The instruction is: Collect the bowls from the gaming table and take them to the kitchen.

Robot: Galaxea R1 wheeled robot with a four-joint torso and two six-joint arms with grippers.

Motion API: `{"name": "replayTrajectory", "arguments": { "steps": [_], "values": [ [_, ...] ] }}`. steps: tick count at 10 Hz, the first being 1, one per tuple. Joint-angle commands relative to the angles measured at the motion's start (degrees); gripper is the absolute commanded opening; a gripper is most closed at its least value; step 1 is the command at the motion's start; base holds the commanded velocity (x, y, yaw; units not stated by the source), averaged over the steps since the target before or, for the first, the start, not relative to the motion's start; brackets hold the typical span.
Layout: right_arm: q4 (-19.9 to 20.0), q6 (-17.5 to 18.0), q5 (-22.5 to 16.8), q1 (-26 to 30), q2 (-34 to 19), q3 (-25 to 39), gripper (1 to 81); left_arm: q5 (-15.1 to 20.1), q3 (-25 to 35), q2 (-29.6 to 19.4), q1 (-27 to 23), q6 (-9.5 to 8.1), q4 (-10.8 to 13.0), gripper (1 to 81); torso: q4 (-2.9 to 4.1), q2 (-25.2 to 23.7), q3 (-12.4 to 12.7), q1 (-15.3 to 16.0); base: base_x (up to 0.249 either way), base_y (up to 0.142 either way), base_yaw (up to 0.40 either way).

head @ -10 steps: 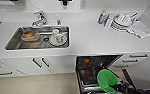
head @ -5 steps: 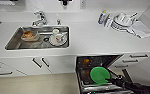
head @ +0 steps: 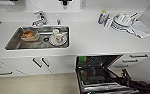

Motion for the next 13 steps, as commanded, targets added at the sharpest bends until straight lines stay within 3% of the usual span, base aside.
{"name": "replayTrajectory", "arguments": {
  "steps": [1,3,4,5,6,8,11,13],
  "values": [
    [-0.4,-0.5,-12.8,1.4,-10.2,5.8,81.1,3.5,0.1,0.7,2.0,-1.29,-1.6,81.1,0.0,0.0,0.0,0.0,0.0,0.0,0.0],
    [-0.7,-1.0,-15.9,-6.9,-14.8,7.3,81.1,3.5,0.1,0.5,1.3,-1.2,-5.5,81.1,0.0,0.0,0.0,0.0,0.0,0.0,0.0],
    [-2.1,-1.7,-15.8,-11.6,-16.2,7.6,81.1,3.5,0.1,0.3,1.0,-1.2,-6.3,81.1,0.0,0.0,0.0,0.0,0.0,0.0,0.0],
    [-3.2,-2.4,-15.7,-16.0,-16.9,7.6,81.1,3.5,0.1,0.2,0.8,-1.2,-6.2,81.1,0.0,0.0,0.0,0.0,0.0,0.0,0.0],
    [-4.1,-3.4,-15.1,-19.9,-17.1,7.5,81.1,3.5,0.1,-0.1,0.8,-1.2,-6.2,81.1,0.0,-5.7,0.0,3.7,0.0,0.0,0.0],
    [-4.9,-5.1,-14.7,-27.1,-14.9,5.9,81.1,3.5,0.1,-0.6,0.3,-1.2,-6.1,81.1,0.0,-6.8,0.0,4.3,0.0,0.0,0.0],
    [-7.0,-6.0,-9.8,-36.8,-8.7,-2.2,81.1,3.5,-0.3,-1.8,-0.5,-1.02,-6.1,81.1,0.0,-12.5,0.0,7.8,0.0,0.0,0.0],
    [-8.0,-6.2,-4.1,-43.0,-4.8,-7.1,81.1,3.5,-0.3,-1.4,-0.5,-0.76,-6.1,81.1,0.0,-16.9,0.0,10.5,0.0,0.0,0.0]
  ]
}}
